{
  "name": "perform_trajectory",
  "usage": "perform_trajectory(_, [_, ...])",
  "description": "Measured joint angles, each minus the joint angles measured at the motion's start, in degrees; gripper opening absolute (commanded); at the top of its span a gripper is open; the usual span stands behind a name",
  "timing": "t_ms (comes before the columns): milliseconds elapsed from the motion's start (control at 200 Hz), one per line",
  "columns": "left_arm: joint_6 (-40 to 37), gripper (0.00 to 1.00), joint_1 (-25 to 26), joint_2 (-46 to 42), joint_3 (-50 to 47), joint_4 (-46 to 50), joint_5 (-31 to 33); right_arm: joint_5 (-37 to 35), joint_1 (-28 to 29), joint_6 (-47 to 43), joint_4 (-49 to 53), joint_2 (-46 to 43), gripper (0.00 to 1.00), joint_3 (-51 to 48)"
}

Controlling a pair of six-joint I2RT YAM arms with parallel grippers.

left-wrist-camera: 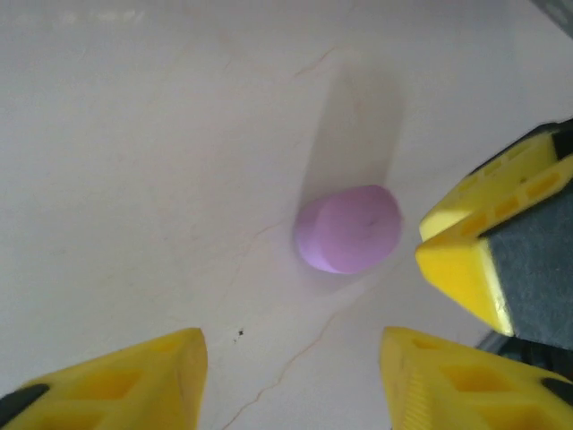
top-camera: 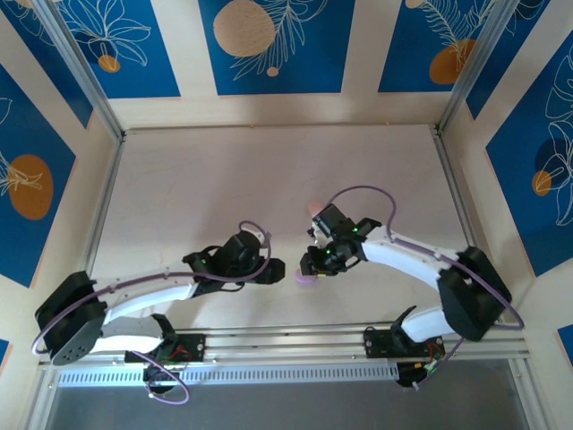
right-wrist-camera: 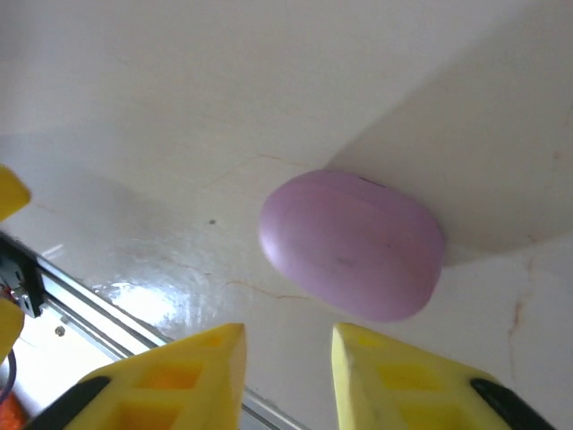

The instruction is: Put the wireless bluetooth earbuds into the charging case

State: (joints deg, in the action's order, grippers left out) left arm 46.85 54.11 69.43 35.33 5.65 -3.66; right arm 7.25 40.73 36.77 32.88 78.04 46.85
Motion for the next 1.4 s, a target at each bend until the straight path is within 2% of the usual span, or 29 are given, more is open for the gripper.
perform_trajectory(130, [-2.47, 0.94, 0.02, -6.10, 0.02, -0.17, 0.83, -3.13, 0.28, -0.72, -0.81, -11.30, 0.57, -0.87])
perform_trajectory(160, [-3.34, 1.00, 0.02, -7.78, -0.04, -0.37, 0.92, -3.69, 0.35, -0.92, -1.18, -14.23, 0.64, -1.62])
perform_trajectory(215, [-4.68, 1.00, 0.02, -11.41, -0.31, -0.70, 1.22, -4.81, 0.61, -0.79, -1.62, -20.00, 0.76, -3.39])
perform_trajectory(310, [-6.21, 1.00, 0.07, -17.57, -1.46, -0.96, 1.64, -6.29, 0.96, -1.62, -1.64, -29.20, 0.90, -6.86])
perform_trajectory(455, [-8.24, 1.00, 0.13, -27.17, -4.83, -1.01, 2.25, -7.10, 0.98, -1.92, -1.01, -40.50, 1.00, -11.02])
perform_trajectory(610, [-8.50, 1.00, 0.13, -33.38, -6.97, 1.77, 2.99, -7.04, 1.33, -1.57, -0.46, -48.15, 0.99, -14.38])
perform_trajectory(740, [-8.48, 1.00, 0.13, -34.49, -6.99, 4.44, 4.92, -7.80, 1.33, -0.24, -0.26, -48.00, 0.99, -14.99])
perform_trajectory(865, [-9.18, 1.00, 0.13, -33.00, -6.69, 7.50, 8.39, -9.88, 1.33, 1.01, -0.39, -44.13, 0.99, -14.38])
perform_trajectory(1050, [-13.49, 1.00, -0.35, -22.97, -0.90, 10.93, 12.66, -8.72, 0.52, -1.33, -3.10, -34.73, 0.99, -11.52])
perform_trajectory(1275, [-21.79, 1.00, -2.03, -7.06, 12.98, 12.98, 15.54, -1.40, -7.19, -6.93, -9.49, -26.16, 0.99, -10.19])
perform_trajectory(1396, [-24.94, 1.00, -6.54, -2.49, 17.62, 13.29, 16.17, 0.61, -13.40, -8.83, -13.29, -24.57, 0.99, -10.19])
